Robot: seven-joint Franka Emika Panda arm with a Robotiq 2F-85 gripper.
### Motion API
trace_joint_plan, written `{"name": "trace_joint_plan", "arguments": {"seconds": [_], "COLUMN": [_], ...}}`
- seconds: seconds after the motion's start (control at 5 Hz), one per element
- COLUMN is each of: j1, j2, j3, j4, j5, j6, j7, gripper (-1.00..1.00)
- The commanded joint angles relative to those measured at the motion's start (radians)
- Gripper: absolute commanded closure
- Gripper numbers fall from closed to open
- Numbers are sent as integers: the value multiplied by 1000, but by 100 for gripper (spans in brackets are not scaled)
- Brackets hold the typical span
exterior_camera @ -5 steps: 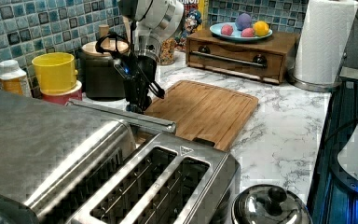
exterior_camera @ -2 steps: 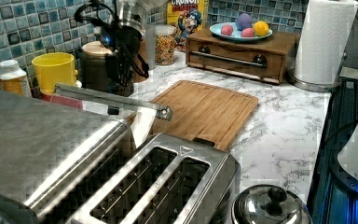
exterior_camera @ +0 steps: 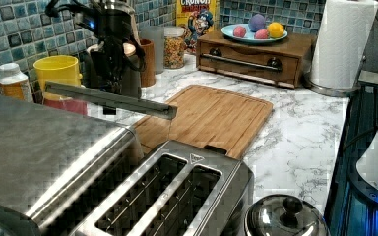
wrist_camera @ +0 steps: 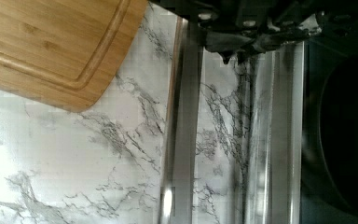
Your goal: Close the oven.
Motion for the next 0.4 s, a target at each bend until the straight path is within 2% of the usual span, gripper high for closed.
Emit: {"name": "trace_joint_plan", "arguments": {"seconds": [0.2,0.4], "j1": [230,248], "j2": [-128,-157], "j3": [70,91], "j4": [44,26], "j5": [-272,-288], "j6": [269,275], "j7": [229,226], "gripper": [100,100]}}
